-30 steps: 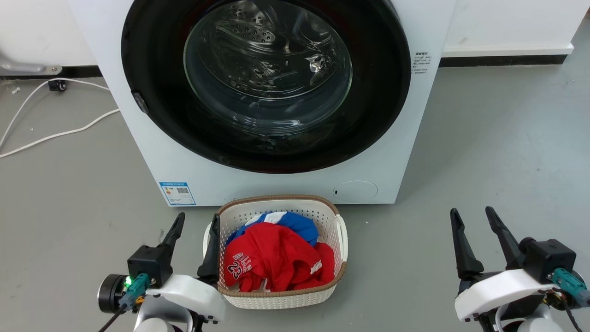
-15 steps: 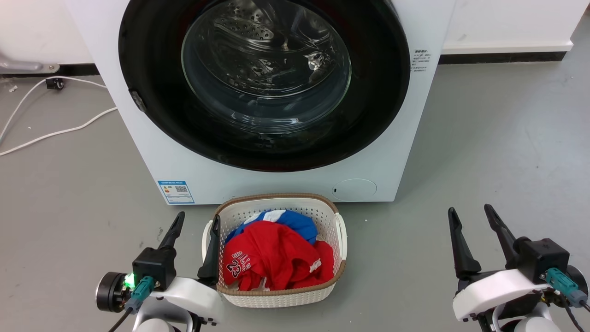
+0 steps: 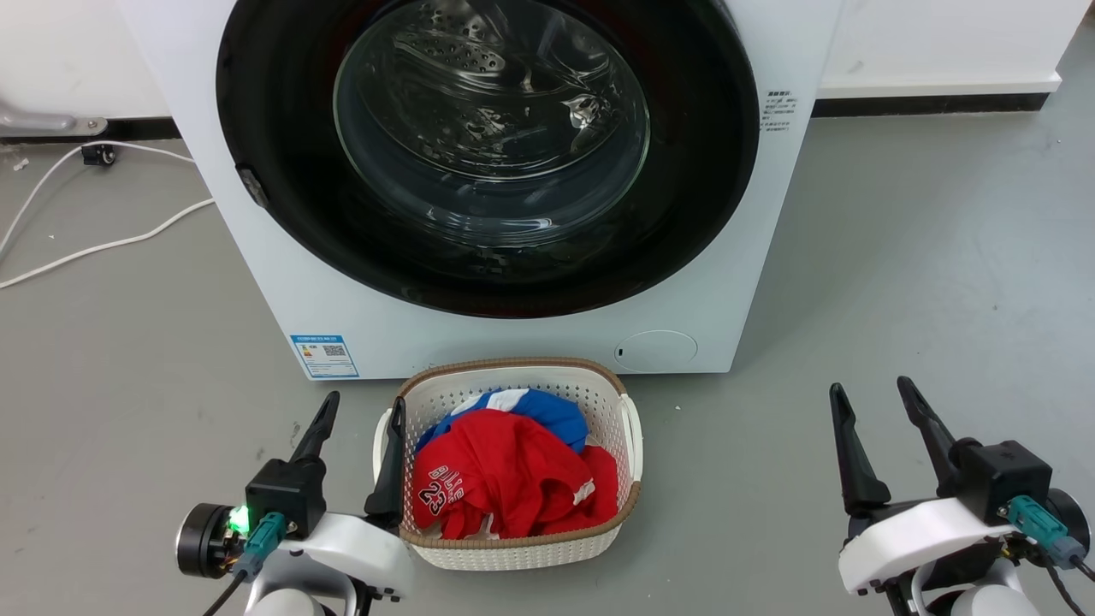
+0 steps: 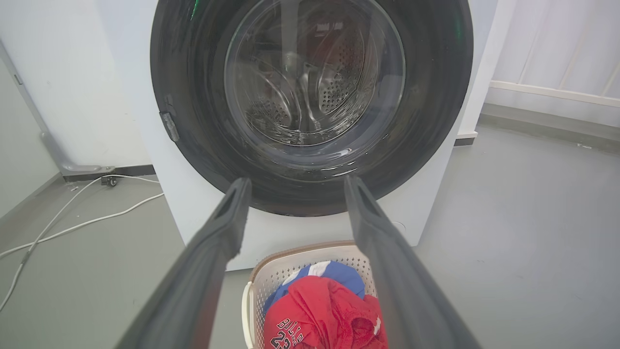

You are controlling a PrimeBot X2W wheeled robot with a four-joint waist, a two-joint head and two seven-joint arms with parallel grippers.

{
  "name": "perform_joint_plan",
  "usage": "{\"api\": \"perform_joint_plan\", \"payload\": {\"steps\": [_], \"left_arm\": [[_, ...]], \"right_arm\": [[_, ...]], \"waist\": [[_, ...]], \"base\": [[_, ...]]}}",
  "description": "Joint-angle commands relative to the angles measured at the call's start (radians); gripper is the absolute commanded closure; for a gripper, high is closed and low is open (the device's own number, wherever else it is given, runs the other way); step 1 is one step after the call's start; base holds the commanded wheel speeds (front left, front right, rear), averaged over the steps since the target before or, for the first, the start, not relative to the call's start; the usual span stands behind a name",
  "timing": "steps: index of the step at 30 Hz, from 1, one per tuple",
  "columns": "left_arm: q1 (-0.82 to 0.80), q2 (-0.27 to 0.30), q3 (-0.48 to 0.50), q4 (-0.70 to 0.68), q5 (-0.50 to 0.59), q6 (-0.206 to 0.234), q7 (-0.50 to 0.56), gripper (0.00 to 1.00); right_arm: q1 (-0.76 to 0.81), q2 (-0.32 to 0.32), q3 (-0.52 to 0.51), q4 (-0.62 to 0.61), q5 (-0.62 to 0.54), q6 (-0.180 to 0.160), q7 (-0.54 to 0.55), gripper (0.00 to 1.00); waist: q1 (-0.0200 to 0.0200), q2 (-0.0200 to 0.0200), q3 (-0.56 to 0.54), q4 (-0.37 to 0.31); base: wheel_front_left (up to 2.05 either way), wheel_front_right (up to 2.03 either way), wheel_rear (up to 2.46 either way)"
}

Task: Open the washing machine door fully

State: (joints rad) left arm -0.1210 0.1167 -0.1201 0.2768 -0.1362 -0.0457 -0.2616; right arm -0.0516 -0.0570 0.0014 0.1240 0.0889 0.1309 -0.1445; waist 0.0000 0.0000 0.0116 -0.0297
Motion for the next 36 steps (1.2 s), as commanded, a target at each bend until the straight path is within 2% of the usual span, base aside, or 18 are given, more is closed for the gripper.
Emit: {"api": "perform_joint_plan", "payload": {"steps": [1,12,13,14,15,16,20,22,30,33,36], "left_arm": [[-0.006,-0.006,0.006,0.004,-0.004,-0.005,-0.005,0.0],[-0.005,-0.016,0.023,0.014,-0.005,-0.016,-0.005,0.0],[-0.004,-0.017,0.024,0.014,-0.004,-0.016,-0.005,0.0],[-0.003,-0.019,0.025,0.013,-0.004,-0.017,-0.005,0.0],[-0.002,-0.02,0.026,0.012,-0.004,-0.017,-0.005,0.0],[-0.002,-0.02,0.028,0.012,-0.003,-0.018,-0.005,0.0],[-0.002,-0.024,0.035,0.011,-0.003,-0.021,-0.005,0.0],[-0.002,-0.025,0.038,0.01,-0.001,-0.022,-0.005,0.0],[-0.007,-0.032,0.051,-0.001,-0.001,-0.027,-0.005,0.0],[-0.016,-0.035,0.057,-0.008,-0.002,-0.028,-0.005,0.0],[-0.029,-0.04,0.066,-0.03,0.006,-0.02,-0.005,0.0]], "right_arm": [[-0.01,0.004,-0.001,0.003,0.009,0.0,-0.007,0.0],[-0.013,0.005,0.001,0.017,0.015,0.0,-0.014,0.0],[-0.013,0.005,0.001,0.018,0.02,0.0,-0.015,0.09],[-0.013,0.005,0.002,0.019,0.024,0.0,-0.016,0.54],[-0.014,0.005,0.001,0.02,0.027,0.0,-0.016,0.64],[-0.014,0.005,0.001,0.021,0.032,0.0,-0.014,1.0],[-0.016,0.005,0.0,0.026,0.063,0.0,-0.005,1.0],[-0.019,0.006,-0.008,0.03,0.152,0.0,0.006,1.0],[-0.031,0.007,-0.027,0.001,0.875,0.0,0.123,1.0],[-0.044,0.007,-0.072,0.008,1.072,0.0,0.164,1.0],[-0.076,0.007,-0.127,0.014,1.156,0.0,0.205,1.0]], "waist": [[0.0,0.0,0.0,0.0],[0.0,0.0,-0.002,0.0],[0.0,0.0,-0.002,0.0],[0.0,0.0,-0.002,0.0],[0.0,0.0,-0.001,0.0],[0.0,0.0,-0.001,0.001],[0.0,0.0,0.001,-0.001],[0.0,0.0,0.002,-0.001],[0.0,0.0,0.013,-0.007],[0.0,0.0,0.027,-0.008],[0.0,0.0,0.047,-0.007]], "base": [[0.0,0.0,0.0],[0.0,0.0,0.0],[0.0,0.0,0.0],[0.0,0.0,0.0],[0.0,0.0,0.0],[0.0,0.0,0.0],[0.0,0.0,0.0],[0.0,0.0,0.0],[0.0,0.0,0.0],[0.0,0.0,0.0],[0.0,0.0,0.0]]}}
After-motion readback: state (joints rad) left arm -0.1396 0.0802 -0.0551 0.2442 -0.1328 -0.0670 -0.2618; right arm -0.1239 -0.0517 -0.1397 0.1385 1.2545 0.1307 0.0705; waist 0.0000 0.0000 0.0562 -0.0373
